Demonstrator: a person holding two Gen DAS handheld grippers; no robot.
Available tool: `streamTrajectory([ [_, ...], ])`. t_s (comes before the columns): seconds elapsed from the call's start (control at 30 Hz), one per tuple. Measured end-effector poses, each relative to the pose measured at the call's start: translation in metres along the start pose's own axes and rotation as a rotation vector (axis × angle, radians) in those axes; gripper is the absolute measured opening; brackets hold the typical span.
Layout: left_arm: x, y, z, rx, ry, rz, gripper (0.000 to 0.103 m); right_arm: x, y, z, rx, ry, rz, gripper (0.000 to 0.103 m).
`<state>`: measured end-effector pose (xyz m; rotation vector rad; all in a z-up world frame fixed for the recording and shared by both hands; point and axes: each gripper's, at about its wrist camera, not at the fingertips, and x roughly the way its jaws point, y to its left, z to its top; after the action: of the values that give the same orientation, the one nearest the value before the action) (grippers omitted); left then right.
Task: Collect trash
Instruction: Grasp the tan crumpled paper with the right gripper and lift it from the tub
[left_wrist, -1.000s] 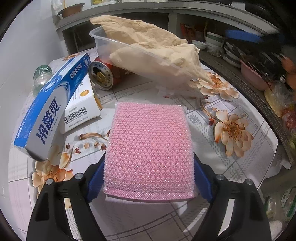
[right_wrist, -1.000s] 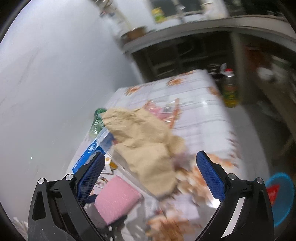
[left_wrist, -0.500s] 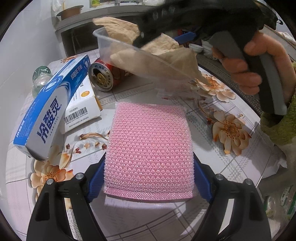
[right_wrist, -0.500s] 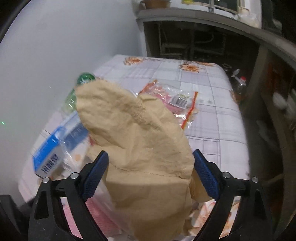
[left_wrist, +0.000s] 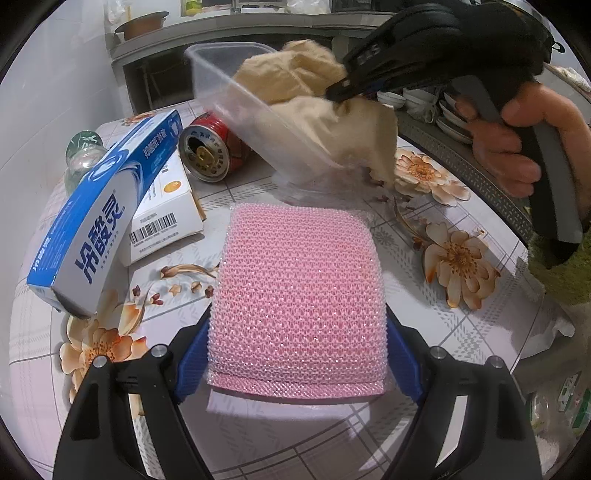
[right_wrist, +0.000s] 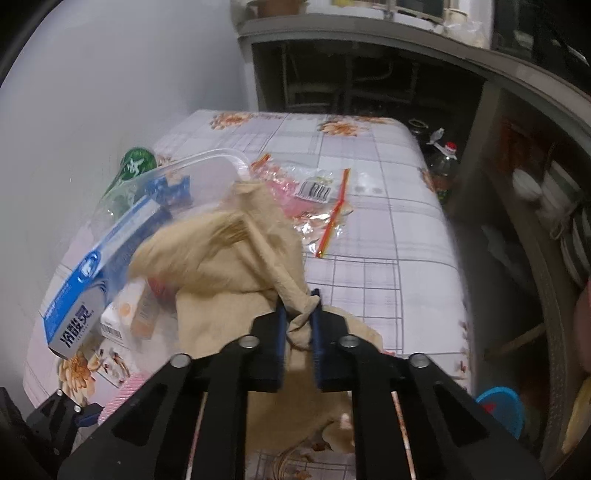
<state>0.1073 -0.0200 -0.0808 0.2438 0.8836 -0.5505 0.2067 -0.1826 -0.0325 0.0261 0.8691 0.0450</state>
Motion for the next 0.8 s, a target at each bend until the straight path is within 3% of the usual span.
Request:
streamTrajectory([
  [0.2, 0.000, 0.000, 0.000, -0.003, -0.001, 0.000, 0.080, -0.027, -0.011, -0.002, 0.070, -0.060, 0.042, 0.005],
  [0.4, 0.000, 0.001, 0.001, -0.006, 0.000, -0.001, 0.080, -0.031, -0.022, -0.005, 0.164, -0.039, 0.249, 0.005],
  [0.8, -0.007, 0.010, 0.000, -0.051, -0.025, -0.026, 0.079, -0.072, -0.038, -0.003, 0.222, -0.167, 0.290, 0.004],
])
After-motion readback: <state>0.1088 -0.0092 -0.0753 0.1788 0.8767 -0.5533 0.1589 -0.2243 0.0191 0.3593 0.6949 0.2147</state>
